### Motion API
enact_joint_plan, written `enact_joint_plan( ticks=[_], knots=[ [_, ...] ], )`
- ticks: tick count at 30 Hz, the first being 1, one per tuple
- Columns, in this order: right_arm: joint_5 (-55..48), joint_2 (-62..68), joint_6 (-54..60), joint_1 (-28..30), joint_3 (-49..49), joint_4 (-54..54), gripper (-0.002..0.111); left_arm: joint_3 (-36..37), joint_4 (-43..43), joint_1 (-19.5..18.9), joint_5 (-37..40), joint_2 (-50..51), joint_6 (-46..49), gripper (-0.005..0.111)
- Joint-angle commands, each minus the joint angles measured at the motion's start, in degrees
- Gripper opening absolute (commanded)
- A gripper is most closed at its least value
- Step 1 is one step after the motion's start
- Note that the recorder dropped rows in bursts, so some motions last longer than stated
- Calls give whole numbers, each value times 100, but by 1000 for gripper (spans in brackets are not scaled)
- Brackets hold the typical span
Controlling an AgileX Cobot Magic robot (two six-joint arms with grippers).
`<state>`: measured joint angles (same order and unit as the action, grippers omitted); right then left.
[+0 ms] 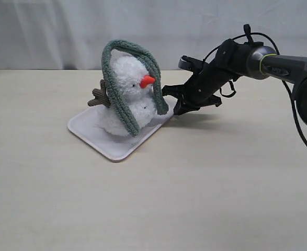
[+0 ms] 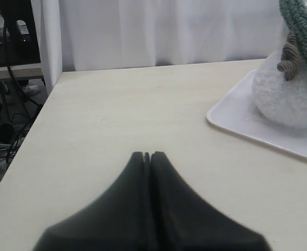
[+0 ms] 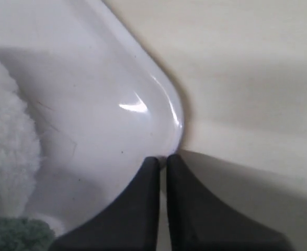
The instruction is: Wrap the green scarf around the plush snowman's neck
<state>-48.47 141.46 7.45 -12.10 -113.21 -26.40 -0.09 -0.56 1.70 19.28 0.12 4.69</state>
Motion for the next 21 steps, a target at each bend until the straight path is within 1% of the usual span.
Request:
enact_joint_plan(
  ticks=[1,5,9,14,21],
  knots=[
    [-312,5,56,-1,-8,-11,4,9,3,33,-73,-12,-1,0],
    [-501,-30,223,-1,-8,-11,4,9,3,33,-73,-12,-1,0],
    [-396,-279,236,11,-8,30,4,9,3,33,-73,-12,-1,0],
    [237,-471,236,0,-8,-34,4,9,3,33,-73,-12,-1,0],
    [1069,-118,381,-1,-8,-574,4,9,3,33,-73,-12,-1,0]
  ],
)
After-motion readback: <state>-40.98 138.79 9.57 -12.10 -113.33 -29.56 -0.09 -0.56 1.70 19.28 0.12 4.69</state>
